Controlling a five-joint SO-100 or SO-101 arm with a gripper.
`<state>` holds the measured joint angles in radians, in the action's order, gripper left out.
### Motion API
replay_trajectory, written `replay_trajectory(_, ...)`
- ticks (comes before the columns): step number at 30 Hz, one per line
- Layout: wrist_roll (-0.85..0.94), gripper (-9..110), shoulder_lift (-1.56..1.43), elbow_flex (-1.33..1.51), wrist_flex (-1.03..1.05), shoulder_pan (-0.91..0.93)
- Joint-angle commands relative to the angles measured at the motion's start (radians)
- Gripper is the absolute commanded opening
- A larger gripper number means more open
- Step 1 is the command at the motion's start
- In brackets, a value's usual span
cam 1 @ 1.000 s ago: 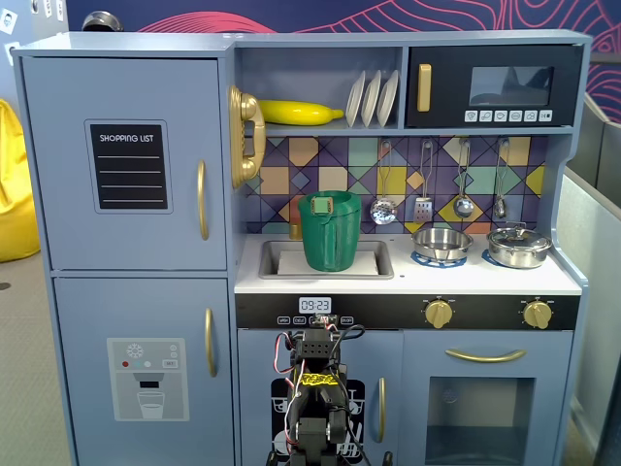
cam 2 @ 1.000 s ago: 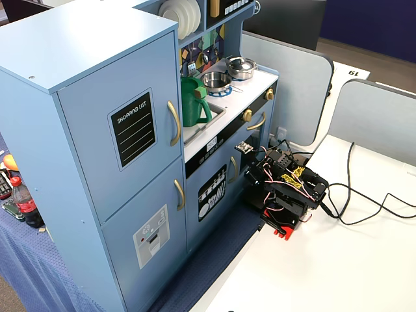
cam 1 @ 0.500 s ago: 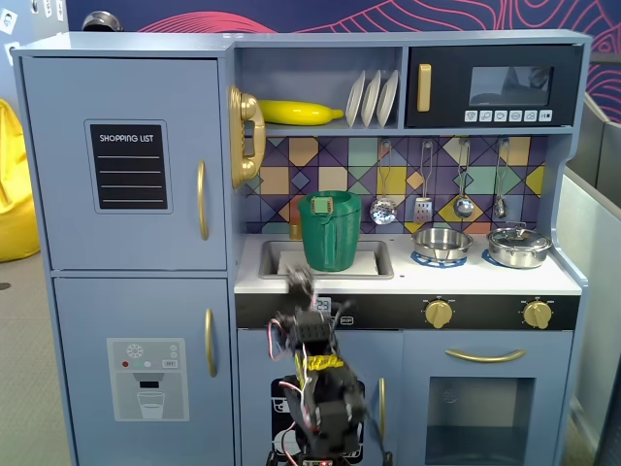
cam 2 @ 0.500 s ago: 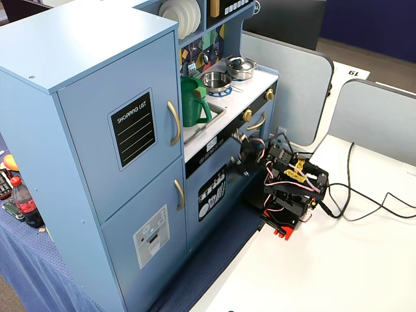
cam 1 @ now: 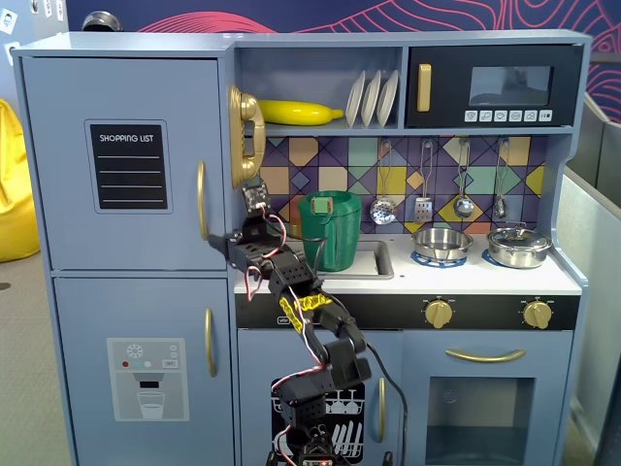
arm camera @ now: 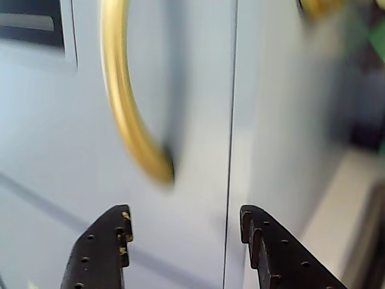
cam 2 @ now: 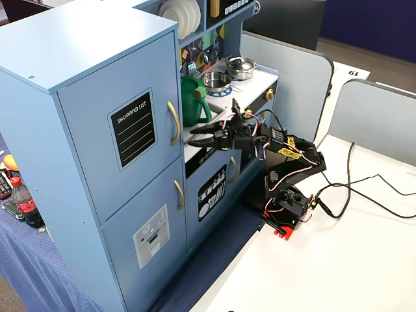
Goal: Open the left cabinet door
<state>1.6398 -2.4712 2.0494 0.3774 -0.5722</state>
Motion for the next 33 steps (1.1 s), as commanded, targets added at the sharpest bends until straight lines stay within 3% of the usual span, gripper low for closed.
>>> replay_trajectory(1, 0.014, 17, 0.072, -0.152, -0.051, -0.012)
replay_trajectory(21, 0.107, 16, 0.293, -0.377, -0.155, -0.204)
replay_trajectory(33, 0.086, 14, -0.011, -0.278, 0.184, -0.279)
